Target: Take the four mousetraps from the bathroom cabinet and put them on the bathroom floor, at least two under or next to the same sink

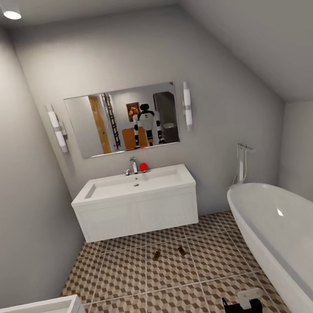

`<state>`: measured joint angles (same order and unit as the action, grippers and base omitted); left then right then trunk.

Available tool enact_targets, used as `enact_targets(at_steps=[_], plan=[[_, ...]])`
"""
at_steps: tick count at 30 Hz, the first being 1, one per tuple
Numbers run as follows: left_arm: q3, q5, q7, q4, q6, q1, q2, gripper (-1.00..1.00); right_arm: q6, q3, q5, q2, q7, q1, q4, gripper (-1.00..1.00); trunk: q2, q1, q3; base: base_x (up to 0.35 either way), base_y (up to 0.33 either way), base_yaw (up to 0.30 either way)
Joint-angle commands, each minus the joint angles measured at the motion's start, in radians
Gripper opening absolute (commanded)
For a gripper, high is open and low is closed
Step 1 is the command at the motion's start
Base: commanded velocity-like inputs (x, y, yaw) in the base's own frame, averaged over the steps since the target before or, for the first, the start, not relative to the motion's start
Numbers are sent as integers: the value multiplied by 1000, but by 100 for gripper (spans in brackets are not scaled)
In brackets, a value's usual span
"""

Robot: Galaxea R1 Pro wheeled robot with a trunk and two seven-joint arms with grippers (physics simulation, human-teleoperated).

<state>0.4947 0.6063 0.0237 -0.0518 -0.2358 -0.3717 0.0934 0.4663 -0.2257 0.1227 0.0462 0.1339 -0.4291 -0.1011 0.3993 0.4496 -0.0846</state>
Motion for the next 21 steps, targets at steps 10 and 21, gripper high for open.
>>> enact_targets(at_steps=[10,21], plan=[[8,6,5,0,-2,0,1,100,4,-9,9,-4,4,0,1,100,1,0,0,0,0,0],[8,6,5,0,-2,0,2,100,3,-9,9,-5,6,0,1,100,1,0,0,0,0,0]])
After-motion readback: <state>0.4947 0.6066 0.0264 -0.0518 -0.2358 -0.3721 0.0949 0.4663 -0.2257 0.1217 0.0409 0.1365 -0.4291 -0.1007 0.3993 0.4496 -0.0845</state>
